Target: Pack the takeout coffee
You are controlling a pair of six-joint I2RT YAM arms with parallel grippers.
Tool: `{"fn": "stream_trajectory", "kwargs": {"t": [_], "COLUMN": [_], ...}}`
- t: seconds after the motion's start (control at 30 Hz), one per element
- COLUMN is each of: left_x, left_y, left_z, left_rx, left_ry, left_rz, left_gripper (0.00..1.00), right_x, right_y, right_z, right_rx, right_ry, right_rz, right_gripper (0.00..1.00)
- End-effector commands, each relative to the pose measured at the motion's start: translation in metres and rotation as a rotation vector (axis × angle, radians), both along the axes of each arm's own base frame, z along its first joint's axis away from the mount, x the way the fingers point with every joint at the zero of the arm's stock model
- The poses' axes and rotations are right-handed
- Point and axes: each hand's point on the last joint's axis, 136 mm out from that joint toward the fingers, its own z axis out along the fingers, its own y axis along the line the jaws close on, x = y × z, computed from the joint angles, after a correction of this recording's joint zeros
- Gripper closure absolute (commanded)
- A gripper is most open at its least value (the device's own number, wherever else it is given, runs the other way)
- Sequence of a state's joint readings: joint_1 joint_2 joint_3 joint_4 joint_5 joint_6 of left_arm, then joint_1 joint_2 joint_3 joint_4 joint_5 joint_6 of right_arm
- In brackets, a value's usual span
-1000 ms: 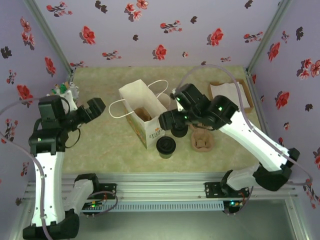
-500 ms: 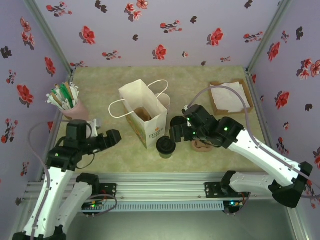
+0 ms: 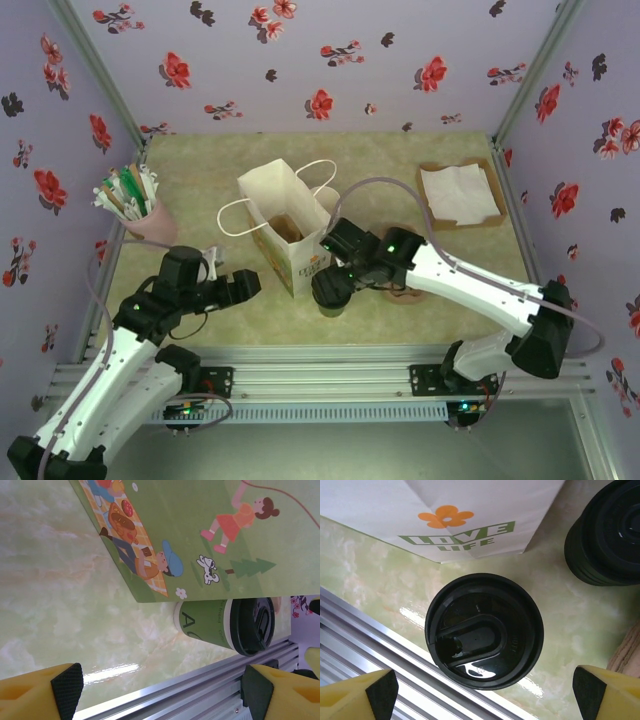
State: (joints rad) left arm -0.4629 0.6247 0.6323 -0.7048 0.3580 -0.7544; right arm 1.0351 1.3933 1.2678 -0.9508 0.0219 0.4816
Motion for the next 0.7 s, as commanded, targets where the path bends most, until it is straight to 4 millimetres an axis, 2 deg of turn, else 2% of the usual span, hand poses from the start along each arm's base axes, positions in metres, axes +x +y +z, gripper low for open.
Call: {"fn": "stream_trajectory", "kwargs": {"t": [0.0,0.33,0.67], "left_x": [0.006,0.007,0.007], "left_y": [-0.002,-0.003,-0.003], "left_z": [0.0,-0.004,-0.005], "left_rx": [-0.003,0.002,0.004], "left_ry": [-0.023,-0.015,-0.014], "left_rz": [0.006,0.001,0.0], "left_gripper": [0.14,0.14,0.14], "right_x": [-0.009,-0.011,-0.008], "right_y": [-0.001,0.011,0.013], "right_z": [-0.005,-0.016,-0.026], "right_rx": [-0.056,-0.122,-0.184], "right_ry": [0.049,0.112,0.137], "right_rz": [0.065,0.11,0.119], "right_gripper": [0.09,0.1,0.12]}}
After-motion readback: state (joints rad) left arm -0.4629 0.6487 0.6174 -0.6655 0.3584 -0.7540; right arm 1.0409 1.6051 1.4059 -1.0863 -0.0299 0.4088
